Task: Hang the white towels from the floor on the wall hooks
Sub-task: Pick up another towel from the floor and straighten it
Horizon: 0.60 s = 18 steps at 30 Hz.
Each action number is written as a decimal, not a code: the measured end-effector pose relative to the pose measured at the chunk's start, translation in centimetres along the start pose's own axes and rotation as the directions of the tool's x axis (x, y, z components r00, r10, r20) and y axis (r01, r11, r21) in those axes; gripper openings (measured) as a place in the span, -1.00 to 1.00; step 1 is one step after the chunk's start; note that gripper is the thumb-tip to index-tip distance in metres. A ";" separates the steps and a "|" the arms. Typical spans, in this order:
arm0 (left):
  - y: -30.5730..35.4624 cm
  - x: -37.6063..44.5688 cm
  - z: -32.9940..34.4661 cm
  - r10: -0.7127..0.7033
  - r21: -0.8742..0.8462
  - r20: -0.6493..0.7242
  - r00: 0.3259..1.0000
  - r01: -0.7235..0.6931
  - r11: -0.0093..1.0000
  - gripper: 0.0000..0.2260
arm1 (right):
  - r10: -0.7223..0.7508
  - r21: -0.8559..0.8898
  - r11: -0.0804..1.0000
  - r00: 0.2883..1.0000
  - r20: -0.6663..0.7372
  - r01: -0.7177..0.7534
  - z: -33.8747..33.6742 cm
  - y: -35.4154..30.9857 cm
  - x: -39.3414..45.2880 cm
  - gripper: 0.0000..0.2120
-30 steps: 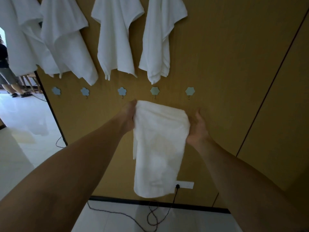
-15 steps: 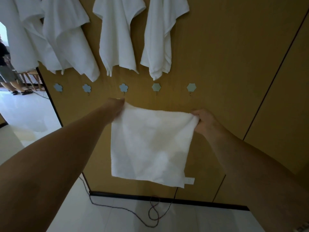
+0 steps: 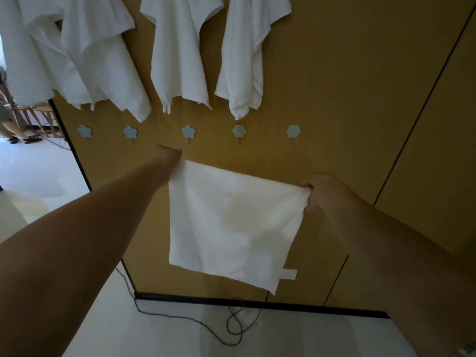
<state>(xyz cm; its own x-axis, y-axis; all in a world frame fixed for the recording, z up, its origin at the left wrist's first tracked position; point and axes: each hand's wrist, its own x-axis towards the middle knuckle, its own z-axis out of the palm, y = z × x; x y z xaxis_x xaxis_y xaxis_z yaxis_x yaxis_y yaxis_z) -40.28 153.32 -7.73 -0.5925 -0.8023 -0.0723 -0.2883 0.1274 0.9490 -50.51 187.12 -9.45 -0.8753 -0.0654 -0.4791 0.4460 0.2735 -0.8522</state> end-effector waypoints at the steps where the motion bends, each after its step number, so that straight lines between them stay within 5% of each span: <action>1: 0.1 0.1 0.1 0.004 -0.033 0.010 1.000 -0.003 0.999 -0.58 | -0.025 -0.012 1.000 0.999 -0.038 0.024 -0.3 0.3 -0.2 -0.89; 4: 0.5 0.1 0.3 0.000 -0.151 0.059 0.998 0.008 0.988 -0.61 | -0.330 -0.192 0.929 0.942 -0.051 0.315 -1.1 1.1 0.5 -0.78; 13: 0.8 0.5 0.8 0.045 -0.234 0.134 0.990 -0.012 0.972 -0.81 | -0.550 -0.542 0.732 0.827 -0.114 0.412 -2.0 2.0 1.0 -0.62; 15: 1.0 0.7 0.9 0.074 -0.232 0.149 0.986 -0.038 0.972 -0.83 | -0.544 -0.386 0.799 0.827 -0.140 0.461 -2.2 1.8 0.8 -0.59; 18: 1.2 0.9 1.0 0.101 -0.234 0.150 0.984 -0.064 0.970 -0.81 | -0.355 0.213 0.906 0.931 -0.085 0.365 -2.0 0.2 0.7 -0.56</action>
<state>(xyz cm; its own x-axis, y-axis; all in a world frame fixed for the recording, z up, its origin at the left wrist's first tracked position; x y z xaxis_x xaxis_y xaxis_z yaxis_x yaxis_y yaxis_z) -41.93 153.32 -6.95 -0.7244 -0.6891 -0.0214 -0.0663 0.0386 0.9971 -51.39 189.03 -9.55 -0.9891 -0.0762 -0.1260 0.1248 0.0198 -0.9920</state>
